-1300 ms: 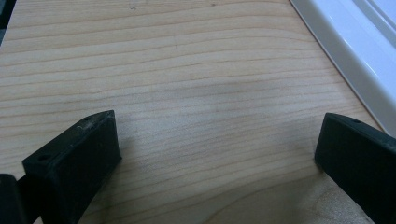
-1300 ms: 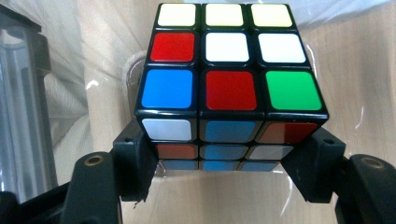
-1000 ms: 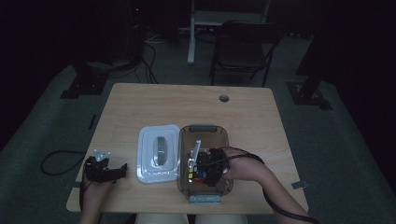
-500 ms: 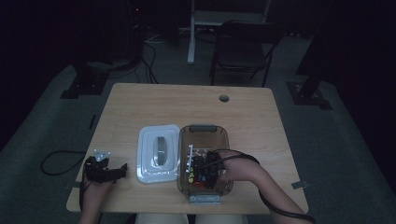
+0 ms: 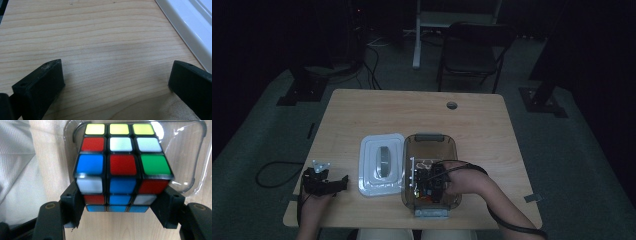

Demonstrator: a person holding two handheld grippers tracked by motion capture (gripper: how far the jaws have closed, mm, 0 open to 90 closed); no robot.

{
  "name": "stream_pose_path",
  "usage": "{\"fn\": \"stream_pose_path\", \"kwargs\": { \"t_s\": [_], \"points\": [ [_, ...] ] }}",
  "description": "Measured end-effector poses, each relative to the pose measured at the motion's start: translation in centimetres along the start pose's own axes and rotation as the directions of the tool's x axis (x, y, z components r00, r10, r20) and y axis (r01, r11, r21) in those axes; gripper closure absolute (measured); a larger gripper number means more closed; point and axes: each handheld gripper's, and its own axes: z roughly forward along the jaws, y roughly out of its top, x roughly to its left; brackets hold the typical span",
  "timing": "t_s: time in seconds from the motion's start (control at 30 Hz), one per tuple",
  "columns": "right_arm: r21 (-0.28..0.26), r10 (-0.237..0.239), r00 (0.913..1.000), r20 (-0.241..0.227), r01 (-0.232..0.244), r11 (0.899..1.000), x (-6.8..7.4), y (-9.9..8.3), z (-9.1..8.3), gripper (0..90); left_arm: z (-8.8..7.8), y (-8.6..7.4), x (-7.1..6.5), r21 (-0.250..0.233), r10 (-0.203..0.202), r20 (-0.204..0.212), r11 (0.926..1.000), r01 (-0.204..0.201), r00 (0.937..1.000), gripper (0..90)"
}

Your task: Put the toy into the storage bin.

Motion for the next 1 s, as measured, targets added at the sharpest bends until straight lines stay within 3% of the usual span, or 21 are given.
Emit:
{"fn": "stream_pose_path", "kwargs": {
  "t_s": [0.17,0.3,0.53,0.7,0.8,0.9,1.0],
  "points": [
    [-0.015,0.002,1.0,-0.009,-0.002,1.0,0.2,0.3,0.0,33.6,0.0,0.0,0.0,0.0,0.0,0.0,1.0,0.0,1.0,0.6],
    [-0.062,0.044,0.9989,-0.016,-0.045,0.997,-0.1,0.1,-0.4,32.2,0.0,0.0,0.0,0.0,0.0,0.0,1.0,0.0,1.0,0.6],
    [-0.171,0.098,0.9946,-0.033,-0.103,0.98,-0.6,-1.3,-1.5,29.2,0.0,0.0,0.0,0.003,0.001,0.001,1.0,-0.001,1.0,0.6],
    [-0.25,0.14,0.9885,-0.057,-0.15,0.957,-0.9,-2.5,-1.8,27.8,0.0,0.0,0.0,0.002,0.0,0.001,1.0,0.0,1.0,0.6],
    [-0.303,0.175,0.9828,-0.06,-0.185,0.935,-1.0,-3.4,-1.9,25.9,0.0,0.0,0.0,0.0,-0.001,0.001,1.0,0.001,1.0,0.6],
    [-0.369,0.191,0.9781,-0.083,-0.208,0.906,-1.0,-4.0,-2.1,23.3,0.0,0.0,0.0,0.0,-0.001,0.0,1.0,0.001,1.0,0.6],
    [-0.403,0.211,0.9752,-0.068,-0.22,0.888,-1.0,-4.4,-2.3,20.7,0.0,0.0,0.0,0.0,-0.001,0.0,1.0,0.001,1.0,0.6]
  ]
}}
